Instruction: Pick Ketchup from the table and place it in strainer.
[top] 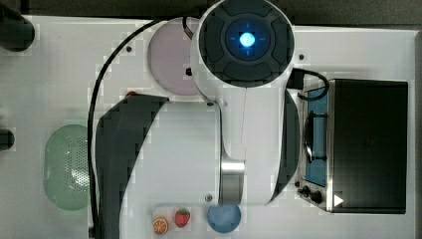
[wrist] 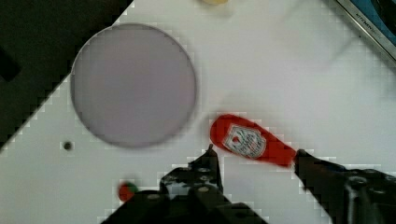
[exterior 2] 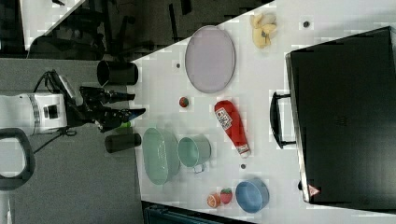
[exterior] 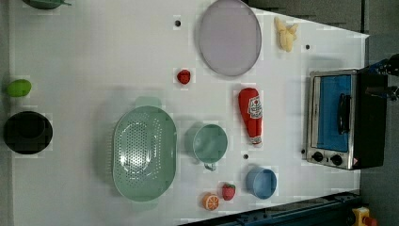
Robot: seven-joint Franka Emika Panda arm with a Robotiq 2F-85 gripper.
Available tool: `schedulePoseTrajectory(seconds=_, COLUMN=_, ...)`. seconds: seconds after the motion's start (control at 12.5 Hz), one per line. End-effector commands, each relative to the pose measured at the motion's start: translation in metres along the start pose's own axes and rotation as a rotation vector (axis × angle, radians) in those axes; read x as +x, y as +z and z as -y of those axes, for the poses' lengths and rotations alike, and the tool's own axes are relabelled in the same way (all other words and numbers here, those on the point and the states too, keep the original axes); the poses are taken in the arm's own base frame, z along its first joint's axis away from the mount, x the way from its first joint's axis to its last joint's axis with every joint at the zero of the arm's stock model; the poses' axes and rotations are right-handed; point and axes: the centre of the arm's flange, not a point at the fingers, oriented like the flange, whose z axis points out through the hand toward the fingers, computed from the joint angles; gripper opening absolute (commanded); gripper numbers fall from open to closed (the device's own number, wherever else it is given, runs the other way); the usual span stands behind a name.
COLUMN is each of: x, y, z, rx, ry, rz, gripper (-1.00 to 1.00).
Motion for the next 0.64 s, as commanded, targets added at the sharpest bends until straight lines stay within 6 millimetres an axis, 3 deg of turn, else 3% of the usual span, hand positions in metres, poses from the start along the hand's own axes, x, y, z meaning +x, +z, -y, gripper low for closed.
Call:
schedulePoseTrajectory(seconds=0.08, x=-0.044, y=-0.037, z=-0.084, rx=-0.065, ry=0.067, rz=0.064, gripper=0.59)
schedulePoseTrajectory(seconds=0.24, x=-0.043, y=-0.027, z=-0.082, rx=-0.075, ry=0.055, rz=0.074, gripper=0.99)
schedulePoseTrajectory(seconds=0.64, x=-0.037, y=0.036, z=-0.057, rx=-0.088, ry=-0.145, rz=0.100, gripper=1.00)
